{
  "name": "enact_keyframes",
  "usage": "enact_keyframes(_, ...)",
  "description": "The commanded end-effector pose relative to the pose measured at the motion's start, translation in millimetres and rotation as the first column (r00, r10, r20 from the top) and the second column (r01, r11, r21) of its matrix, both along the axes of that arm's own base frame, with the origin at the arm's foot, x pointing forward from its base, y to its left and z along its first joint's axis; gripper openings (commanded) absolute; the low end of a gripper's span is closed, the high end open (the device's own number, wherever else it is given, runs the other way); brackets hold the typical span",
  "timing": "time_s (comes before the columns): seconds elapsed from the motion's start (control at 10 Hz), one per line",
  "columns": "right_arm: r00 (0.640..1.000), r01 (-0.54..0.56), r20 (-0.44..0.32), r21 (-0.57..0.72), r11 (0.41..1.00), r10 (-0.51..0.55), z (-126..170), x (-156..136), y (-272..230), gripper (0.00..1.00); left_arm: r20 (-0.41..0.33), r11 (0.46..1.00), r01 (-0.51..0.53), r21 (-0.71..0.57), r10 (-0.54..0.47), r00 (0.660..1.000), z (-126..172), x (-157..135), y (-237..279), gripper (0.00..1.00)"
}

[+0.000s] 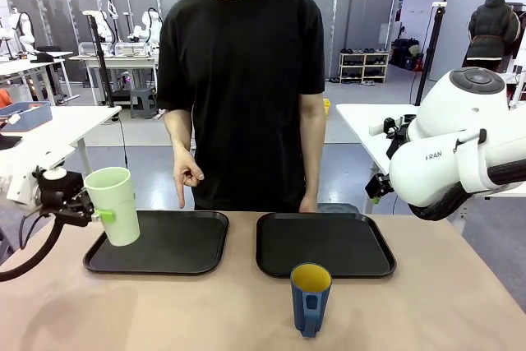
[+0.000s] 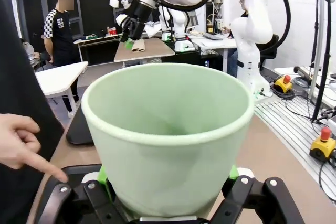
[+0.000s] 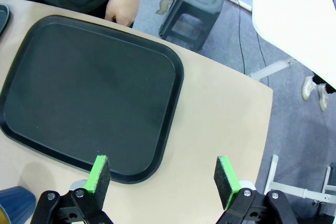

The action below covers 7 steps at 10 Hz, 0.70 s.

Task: Sort and store the cups by type.
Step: Place the picked Reusable plastic cup into the Flat Tray indicated by the person.

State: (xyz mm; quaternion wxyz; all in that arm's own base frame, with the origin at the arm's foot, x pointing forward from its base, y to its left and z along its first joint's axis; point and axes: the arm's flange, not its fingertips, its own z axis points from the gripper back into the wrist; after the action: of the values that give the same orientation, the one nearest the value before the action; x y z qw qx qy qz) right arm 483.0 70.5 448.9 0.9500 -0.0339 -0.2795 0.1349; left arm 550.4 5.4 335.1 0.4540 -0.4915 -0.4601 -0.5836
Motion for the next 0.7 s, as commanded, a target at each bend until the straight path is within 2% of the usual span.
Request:
enact_keyframes(0.0, 1.000, 0.001, 0.000, -0.001, 1.000, -0.001, -0.2, 1.1, -0.5, 1.00, -0.027, 0.999, 0.013, -0.045, -0.014, 1.000, 4.5, 30.8, -3.4, 0.87)
enact_keyframes(0.3, 1.000, 0.001, 0.000, -0.001, 1.000, -0.001, -0.2, 1.1, -0.5, 1.00, -0.045, 0.998, 0.000, -0.056, -0.002, 0.999, -0.9, 49.9, -3.1, 0.87)
enact_keyframes(0.4, 1.000, 0.001, 0.000, -0.001, 1.000, -0.001, -0.2, 1.1, -0.5, 1.00, -0.052, 0.998, -0.008, -0.061, 0.005, 0.999, -1.5, 50.7, -2.0, 0.87)
enact_keyframes(0.5, 1.000, 0.001, 0.000, -0.001, 1.000, -0.001, -0.2, 1.1, -0.5, 1.00, -0.017, 1.000, -0.001, -0.017, 0.000, 1.000, -5.6, 40.2, -6.0, 0.87)
enact_keyframes(0.6, 1.000, 0.001, 0.000, -0.001, 1.000, -0.001, -0.2, 1.1, -0.5, 1.00, -0.017, 1.000, -0.001, -0.017, 0.000, 1.000, -5.6, 40.2, -6.0, 0.87)
